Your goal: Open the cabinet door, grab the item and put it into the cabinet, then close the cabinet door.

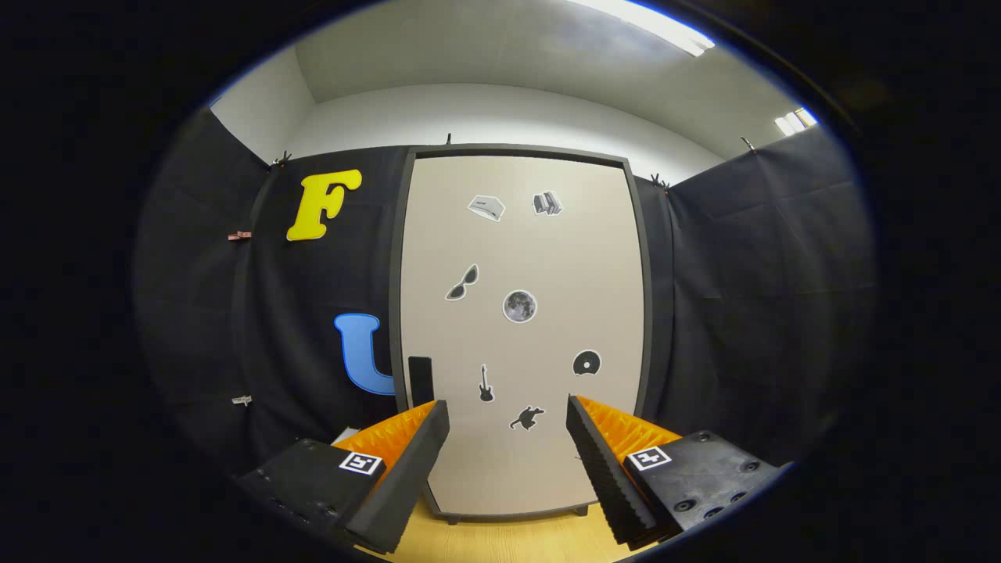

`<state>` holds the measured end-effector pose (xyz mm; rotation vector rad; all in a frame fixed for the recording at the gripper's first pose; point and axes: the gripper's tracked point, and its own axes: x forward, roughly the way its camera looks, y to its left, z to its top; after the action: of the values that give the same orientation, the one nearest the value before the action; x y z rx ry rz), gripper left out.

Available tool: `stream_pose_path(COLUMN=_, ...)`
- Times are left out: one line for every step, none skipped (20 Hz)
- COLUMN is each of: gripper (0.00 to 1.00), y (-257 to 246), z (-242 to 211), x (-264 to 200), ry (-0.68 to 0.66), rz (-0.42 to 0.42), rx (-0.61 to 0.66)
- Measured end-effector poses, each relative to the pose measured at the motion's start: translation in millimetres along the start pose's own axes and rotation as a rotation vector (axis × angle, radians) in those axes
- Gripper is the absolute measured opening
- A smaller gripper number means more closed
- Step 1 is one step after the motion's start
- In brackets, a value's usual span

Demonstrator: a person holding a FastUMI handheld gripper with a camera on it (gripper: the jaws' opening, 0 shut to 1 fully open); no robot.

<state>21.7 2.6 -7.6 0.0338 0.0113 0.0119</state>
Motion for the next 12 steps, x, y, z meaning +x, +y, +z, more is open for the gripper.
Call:
stream_pose_path(gripper=0.97, y=5, z=-2, x=1, ry=0.006, rz=0.008, rx=0.004)
stream_pose_path(gripper=0.97, y=9, z=-5, x=3, ry=0.013, rz=0.016, rx=0.007)
stream_pose_path(gripper=0.97, y=14, z=-9, x=5, ry=0.02, rz=0.022, rx=0.008)
stream_pose_path(gripper=0.97, y=19, z=-12, x=8, ry=0.027, rz=0.031, rx=0.009)
stream_pose_path(gripper=0.97, y=25, z=-15, x=12, ry=0.031, rz=0.041, rx=0.01)
stream_pose_path(gripper=0.97, y=30, z=-18, x=15, ry=0.035, rz=0.05, rx=0.011)
stream_pose_path(gripper=0.97, y=35, z=-20, x=18, ry=0.039, rz=0.054, rx=0.01)
stream_pose_path(gripper=0.97, y=40, z=-24, x=23, ry=0.043, rz=0.058, rx=0.008)
stream_pose_path(gripper=0.97, y=45, z=-26, x=27, ry=0.047, rz=0.063, rx=0.007)
stream_pose_path(gripper=0.97, y=51, z=-29, x=32, ry=0.05, rz=0.07, rx=0.005)
stream_pose_path(gripper=0.97, y=55, z=-31, x=36, ry=0.051, rz=0.075, rx=0.004)
stream_pose_path(gripper=0.97, y=61, z=-33, x=41, ry=0.052, rz=0.079, rx=0.003)
